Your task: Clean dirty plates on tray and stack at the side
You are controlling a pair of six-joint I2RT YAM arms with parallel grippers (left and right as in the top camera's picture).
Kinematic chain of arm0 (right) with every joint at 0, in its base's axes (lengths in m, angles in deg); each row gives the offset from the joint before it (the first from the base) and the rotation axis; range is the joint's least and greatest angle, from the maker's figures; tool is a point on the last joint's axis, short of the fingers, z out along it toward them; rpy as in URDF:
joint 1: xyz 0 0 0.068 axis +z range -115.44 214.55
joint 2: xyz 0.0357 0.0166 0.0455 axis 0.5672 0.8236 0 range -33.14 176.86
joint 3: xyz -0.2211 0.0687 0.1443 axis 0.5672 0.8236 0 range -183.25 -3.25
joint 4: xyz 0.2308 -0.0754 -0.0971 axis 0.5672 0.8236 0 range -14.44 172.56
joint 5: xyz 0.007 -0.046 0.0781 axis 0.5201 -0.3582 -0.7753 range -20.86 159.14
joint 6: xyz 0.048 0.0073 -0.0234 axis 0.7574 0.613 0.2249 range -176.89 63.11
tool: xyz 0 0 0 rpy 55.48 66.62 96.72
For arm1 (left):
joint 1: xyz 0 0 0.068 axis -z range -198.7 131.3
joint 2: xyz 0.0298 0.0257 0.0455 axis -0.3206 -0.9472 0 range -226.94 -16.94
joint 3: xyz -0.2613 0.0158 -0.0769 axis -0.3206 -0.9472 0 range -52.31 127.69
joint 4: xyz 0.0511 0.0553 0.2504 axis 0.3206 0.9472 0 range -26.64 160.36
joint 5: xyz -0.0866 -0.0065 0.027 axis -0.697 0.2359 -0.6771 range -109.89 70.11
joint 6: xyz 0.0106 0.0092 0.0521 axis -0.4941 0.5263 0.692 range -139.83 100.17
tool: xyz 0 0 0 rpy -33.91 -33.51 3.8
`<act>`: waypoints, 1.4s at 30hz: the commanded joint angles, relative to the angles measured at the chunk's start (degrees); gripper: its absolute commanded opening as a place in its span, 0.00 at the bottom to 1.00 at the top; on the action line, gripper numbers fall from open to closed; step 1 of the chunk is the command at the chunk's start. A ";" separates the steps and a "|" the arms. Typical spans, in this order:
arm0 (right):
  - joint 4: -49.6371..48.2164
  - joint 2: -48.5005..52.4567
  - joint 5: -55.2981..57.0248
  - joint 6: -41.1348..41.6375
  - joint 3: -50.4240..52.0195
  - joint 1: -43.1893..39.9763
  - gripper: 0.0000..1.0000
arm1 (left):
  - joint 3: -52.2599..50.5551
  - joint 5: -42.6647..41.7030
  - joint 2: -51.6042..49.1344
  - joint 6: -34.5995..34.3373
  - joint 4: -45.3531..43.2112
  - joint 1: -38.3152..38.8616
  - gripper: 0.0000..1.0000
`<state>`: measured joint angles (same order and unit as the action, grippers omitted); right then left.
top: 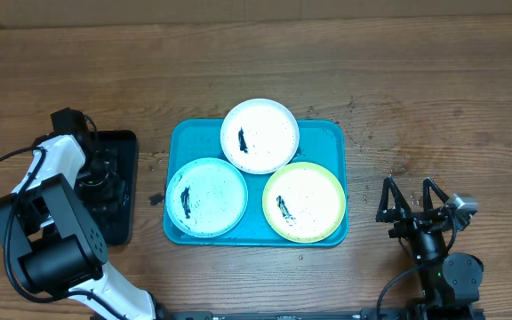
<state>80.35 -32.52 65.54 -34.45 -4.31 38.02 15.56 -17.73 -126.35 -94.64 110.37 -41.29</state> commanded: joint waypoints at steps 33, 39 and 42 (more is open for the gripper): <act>-0.17 -0.46 0.55 -0.37 0.59 0.33 1.00 | -0.55 10.80 -0.74 0.70 0.24 0.09 1.00; -0.15 -0.46 0.55 -0.37 0.59 0.33 1.00 | -0.55 10.25 -0.74 0.70 0.22 0.09 0.64; -0.17 -0.46 0.55 -0.37 0.59 0.33 1.00 | -0.52 10.08 -0.74 0.72 0.39 0.09 0.21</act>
<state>80.38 -32.52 65.56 -34.45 -4.31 38.02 15.56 -9.71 -126.33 -94.36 110.19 -41.20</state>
